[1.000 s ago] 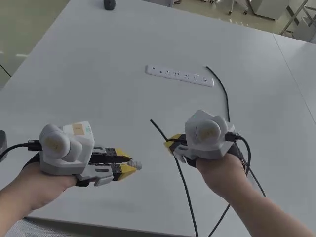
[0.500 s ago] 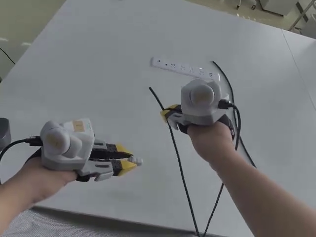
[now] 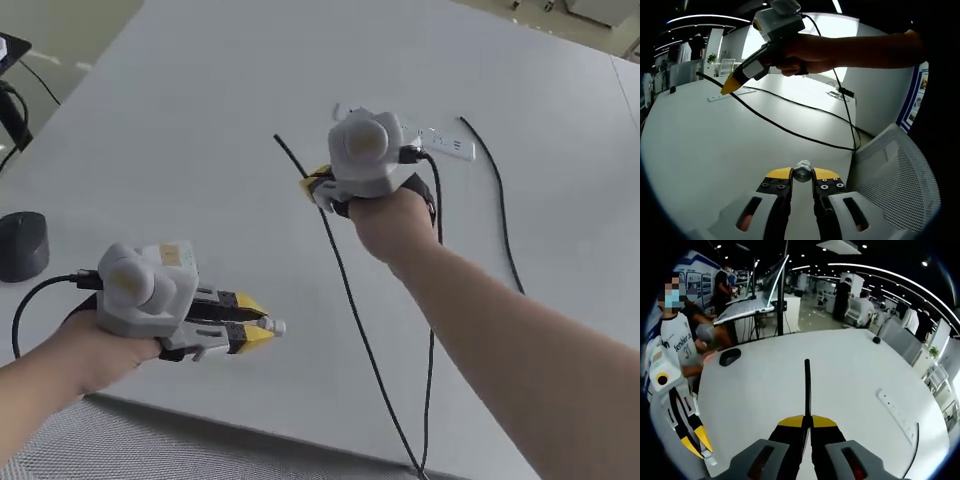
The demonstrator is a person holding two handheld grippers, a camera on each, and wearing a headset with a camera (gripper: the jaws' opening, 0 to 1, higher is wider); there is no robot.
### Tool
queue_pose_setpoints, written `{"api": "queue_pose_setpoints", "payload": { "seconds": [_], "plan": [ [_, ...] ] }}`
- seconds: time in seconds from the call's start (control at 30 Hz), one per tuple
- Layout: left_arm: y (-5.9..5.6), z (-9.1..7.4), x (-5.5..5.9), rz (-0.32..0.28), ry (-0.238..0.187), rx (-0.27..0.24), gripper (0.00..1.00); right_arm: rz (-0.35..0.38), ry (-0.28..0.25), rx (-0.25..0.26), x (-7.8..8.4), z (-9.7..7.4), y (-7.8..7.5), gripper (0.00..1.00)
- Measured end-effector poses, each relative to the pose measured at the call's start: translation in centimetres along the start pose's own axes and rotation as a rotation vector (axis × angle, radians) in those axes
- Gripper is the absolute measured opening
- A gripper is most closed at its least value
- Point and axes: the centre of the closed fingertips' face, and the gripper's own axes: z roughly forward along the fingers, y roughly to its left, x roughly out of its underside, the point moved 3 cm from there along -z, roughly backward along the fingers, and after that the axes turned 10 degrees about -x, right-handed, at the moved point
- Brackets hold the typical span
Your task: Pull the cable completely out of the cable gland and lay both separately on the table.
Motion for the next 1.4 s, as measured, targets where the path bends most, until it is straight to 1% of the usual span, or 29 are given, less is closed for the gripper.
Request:
{"api": "queue_pose_setpoints", "payload": {
  "seconds": [0.03,0.1,0.13,0.17,0.23,0.27,0.33,0.4,0.5,0.6,0.7,0.8,0.87,0.9,0.97,1.07,1.13,1.27,1.33,1.4],
  "plan": [
    [0.1,0.1,0.2,0.000,0.003,0.000,0.16,-0.017,0.012,-0.017,0.0,0.6,0.2,0.00],
    [0.3,0.2,0.7,-0.024,0.006,0.009,0.16,-0.052,0.054,-0.063,0.3,2.0,1.0,0.00],
    [0.4,0.3,0.8,-0.022,0.006,0.006,0.16,-0.057,0.053,-0.057,0.1,2.2,1.0,0.00],
    [0.6,0.4,1.1,-0.024,0.008,0.004,0.16,-0.048,0.059,-0.062,0.1,2.8,1.1,0.00],
    [0.9,0.6,1.5,-0.026,0.012,-0.001,0.16,-0.030,0.057,-0.110,-0.1,3.5,1.9,0.00],
    [1.0,0.7,1.7,-0.030,0.013,-0.002,0.16,-0.042,0.067,-0.113,-0.1,4.0,2.1,0.00],
    [1.0,0.9,1.9,-0.035,0.015,-0.001,0.16,-0.045,0.097,-0.145,0.4,4.9,3.0,0.00],
    [1.1,1.2,2.2,-0.031,0.019,-0.003,0.16,-0.062,0.119,-0.163,0.8,5.6,3.6,0.00],
    [1.4,1.5,2.6,-0.035,0.022,-0.008,0.16,-0.084,0.142,-0.179,1.1,6.4,4.4,0.00],
    [1.7,2.0,3.5,-0.039,0.038,-0.018,0.16,-0.095,0.158,-0.196,1.0,7.4,5.1,0.00],
    [1.8,2.2,4.2,-0.041,0.052,-0.018,0.16,-0.136,0.190,-0.215,1.3,8.3,6.0,0.00],
    [2.0,2.3,4.7,-0.045,0.057,-0.021,0.16,-0.165,0.212,-0.228,1.7,9.1,6.5,0.00],
    [2.2,2.4,4.9,-0.044,0.063,-0.028,0.16,-0.204,0.238,-0.235,2.0,9.5,6.6,0.00],
    [2.2,2.5,4.9,-0.041,0.068,-0.029,0.16,-0.277,0.276,-0.233,2.4,10.1,6.6,0.00],
    [2.4,2.6,5.0,-0.041,0.065,-0.028,0.16,-0.259,0.275,-0.253,2.6,10.7,7.0,0.00],
    [2.6,2.8,5.3,-0.038,0.073,-0.033,0.16,-0.248,0.282,-0.259,2.9,11.2,7.1,0.00],
    [2.6,2.8,5.5,-0.026,0.083,-0.032,0.16,-0.247,0.287,-0.264,3.2,11.5,7.3,0.00],
    [2.8,2.6,5.7,-0.043,0.079,-0.039,0.16,-0.249,0.298,-0.274,3.3,11.9,7.4,0.00],
    [2.8,2.6,6.0,-0.036,0.088,-0.040,0.16,-0.248,0.302,-0.276,3.4,11.9,7.5,0.00],
    [3.0,2.3,6.0,-0.036,0.083,-0.039,0.16,-0.246,0.303,-0.278,3.4,12.0,7.5,0.00]
  ]
}}
